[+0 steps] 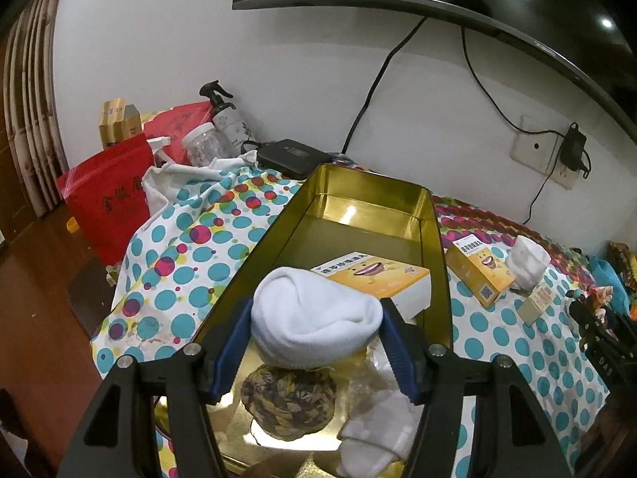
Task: Organize objects
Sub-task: 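Carry the white sock into the gold tin and open the left tool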
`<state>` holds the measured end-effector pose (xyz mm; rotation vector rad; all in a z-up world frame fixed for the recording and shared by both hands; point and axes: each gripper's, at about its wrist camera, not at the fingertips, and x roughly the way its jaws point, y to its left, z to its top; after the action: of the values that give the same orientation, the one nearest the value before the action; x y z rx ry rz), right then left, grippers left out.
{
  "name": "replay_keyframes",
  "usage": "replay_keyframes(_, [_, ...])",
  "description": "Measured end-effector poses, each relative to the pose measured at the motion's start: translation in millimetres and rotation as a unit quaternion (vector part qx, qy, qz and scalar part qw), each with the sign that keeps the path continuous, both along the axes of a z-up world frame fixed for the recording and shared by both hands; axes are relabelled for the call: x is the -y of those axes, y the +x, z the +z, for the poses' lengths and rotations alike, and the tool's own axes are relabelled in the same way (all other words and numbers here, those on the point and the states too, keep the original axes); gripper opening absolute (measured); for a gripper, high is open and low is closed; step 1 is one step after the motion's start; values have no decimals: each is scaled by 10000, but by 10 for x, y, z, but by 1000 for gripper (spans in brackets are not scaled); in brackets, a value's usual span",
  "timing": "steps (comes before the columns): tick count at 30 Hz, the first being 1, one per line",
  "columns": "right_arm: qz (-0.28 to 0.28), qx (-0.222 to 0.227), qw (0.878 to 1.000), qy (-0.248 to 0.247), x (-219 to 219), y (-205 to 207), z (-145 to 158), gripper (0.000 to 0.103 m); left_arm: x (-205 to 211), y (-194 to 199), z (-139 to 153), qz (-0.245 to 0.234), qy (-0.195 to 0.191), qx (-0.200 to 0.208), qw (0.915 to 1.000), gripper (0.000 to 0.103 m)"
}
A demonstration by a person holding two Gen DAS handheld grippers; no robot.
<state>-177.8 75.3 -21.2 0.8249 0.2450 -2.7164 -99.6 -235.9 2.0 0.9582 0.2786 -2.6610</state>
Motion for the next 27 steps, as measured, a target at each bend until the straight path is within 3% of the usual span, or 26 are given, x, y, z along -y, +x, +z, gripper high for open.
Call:
replay_keyframes(8, [62,-24,9999,79,42,15,-8,40,55,-219,43,-33,208,80,9997,64])
replay_keyframes(14, [141,-61,9998,86,57,37,-2,40,157,-810,185,31,172,591,9981,64])
replay_keyframes(19, [160,-125,9998,44,47,66,12,40,148,-1078,130,-62,114,882,9960,68])
replay_keyframes(20, [170,-130,9998,43,47,71,13,40,152,-1072,135,-41,121,866,9962,70])
replay_keyframes(22, [207,-140,9997,55,57,87,13,40,159,-992,177,-68,196,686,9974,88])
replay_keyframes(27, [265,-195,9994,92,78,117,20,40,146,-436,308,22,314,69,9995,94])
